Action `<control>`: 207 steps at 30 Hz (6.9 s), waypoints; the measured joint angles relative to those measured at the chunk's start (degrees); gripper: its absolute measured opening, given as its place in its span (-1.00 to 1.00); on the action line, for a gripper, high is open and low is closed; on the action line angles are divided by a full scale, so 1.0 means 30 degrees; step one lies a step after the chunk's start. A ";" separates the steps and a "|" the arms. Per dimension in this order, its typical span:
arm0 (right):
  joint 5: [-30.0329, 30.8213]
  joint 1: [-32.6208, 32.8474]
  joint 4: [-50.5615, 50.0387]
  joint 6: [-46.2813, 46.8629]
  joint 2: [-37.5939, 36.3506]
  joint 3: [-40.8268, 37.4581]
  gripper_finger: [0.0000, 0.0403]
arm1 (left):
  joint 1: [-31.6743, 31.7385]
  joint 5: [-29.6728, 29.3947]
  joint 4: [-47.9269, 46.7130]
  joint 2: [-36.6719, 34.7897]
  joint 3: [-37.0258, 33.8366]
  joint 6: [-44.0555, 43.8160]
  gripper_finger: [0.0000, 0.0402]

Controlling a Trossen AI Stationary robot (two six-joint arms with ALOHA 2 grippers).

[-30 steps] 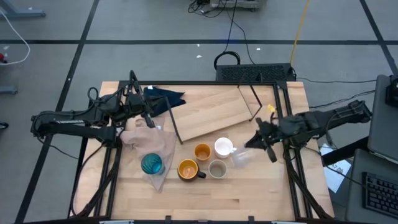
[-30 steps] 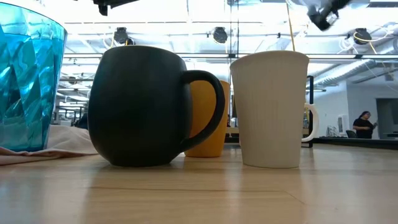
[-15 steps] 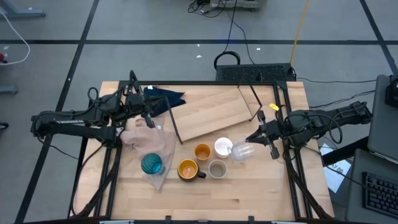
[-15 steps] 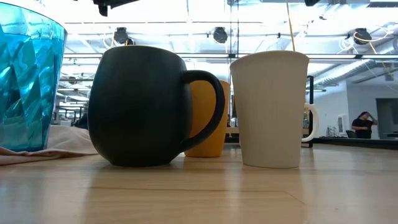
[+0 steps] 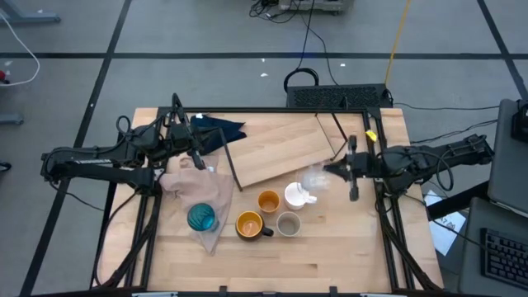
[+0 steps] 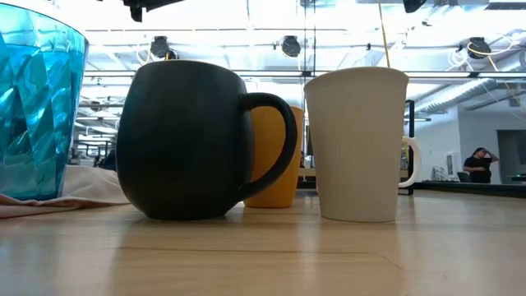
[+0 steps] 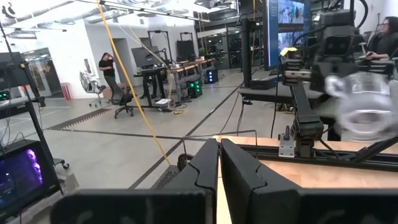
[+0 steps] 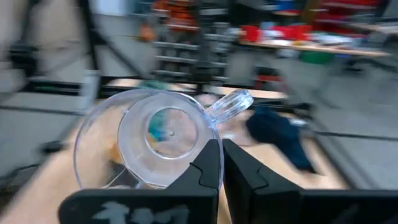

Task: Stack small to large cups/mugs on shelf
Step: Put the transparent cup on the shelf

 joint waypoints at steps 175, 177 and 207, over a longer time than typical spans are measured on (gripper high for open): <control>-0.7119 -1.7996 -1.4946 -0.8454 2.0118 1.6247 -1.00 | 0.0022 -0.0153 -0.2769 -0.0003 0.0007 -0.1374 -0.89; -0.7119 -1.7996 -1.4678 -0.8478 2.0118 1.6247 -1.00 | 0.0022 -0.0153 -0.2776 -0.0007 0.0007 -0.1390 -0.89; -0.7221 -1.7950 -1.5000 -0.8897 2.1335 1.6247 -1.00 | 0.0022 -0.0153 -0.2878 -0.0007 0.0007 -0.1413 -0.89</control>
